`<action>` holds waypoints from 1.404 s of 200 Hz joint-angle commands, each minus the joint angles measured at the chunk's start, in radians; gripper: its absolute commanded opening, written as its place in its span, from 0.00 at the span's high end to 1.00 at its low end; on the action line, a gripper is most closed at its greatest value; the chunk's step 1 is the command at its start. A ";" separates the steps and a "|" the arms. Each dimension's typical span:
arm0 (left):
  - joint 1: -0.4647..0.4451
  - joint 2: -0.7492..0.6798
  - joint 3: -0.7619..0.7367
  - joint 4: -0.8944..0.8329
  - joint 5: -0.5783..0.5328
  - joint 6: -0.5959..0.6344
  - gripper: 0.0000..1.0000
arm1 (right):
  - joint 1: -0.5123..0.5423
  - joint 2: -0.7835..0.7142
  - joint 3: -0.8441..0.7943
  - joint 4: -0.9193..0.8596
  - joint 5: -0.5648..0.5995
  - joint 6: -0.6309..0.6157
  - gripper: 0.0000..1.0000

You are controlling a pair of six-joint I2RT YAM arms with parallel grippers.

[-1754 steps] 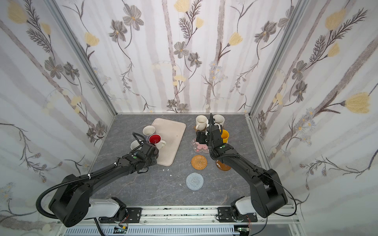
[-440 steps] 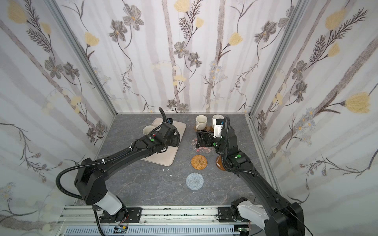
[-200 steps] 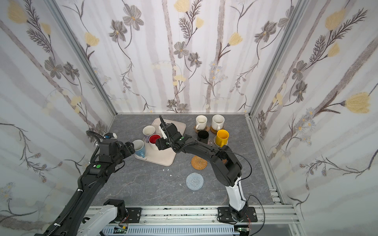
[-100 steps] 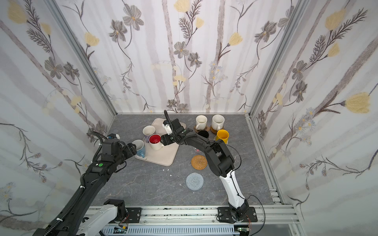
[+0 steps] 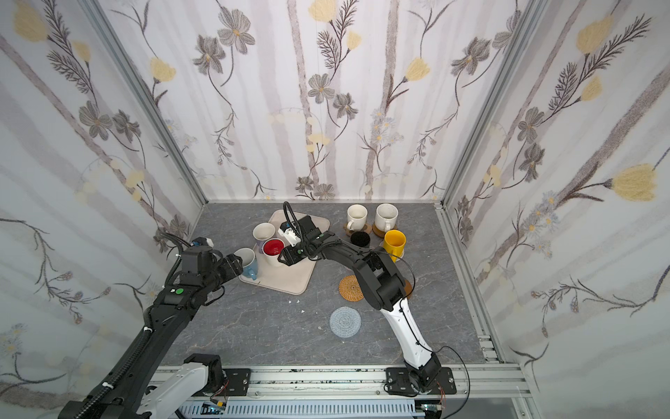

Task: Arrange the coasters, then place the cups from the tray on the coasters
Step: 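Reach the right gripper to the red-lined white mug while the left draws back, then lower the right gripper onto the red-lined mug rim and close it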

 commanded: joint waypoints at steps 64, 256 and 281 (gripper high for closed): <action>0.001 -0.010 -0.004 0.031 0.000 -0.002 0.25 | 0.039 -0.009 0.005 -0.050 0.179 0.037 0.53; 0.005 -0.019 -0.006 0.033 0.012 0.007 0.25 | 0.101 0.053 0.146 -0.198 0.306 0.013 0.90; 0.005 -0.020 -0.007 0.034 0.021 0.016 0.24 | 0.112 0.034 0.140 -0.221 0.323 0.000 0.95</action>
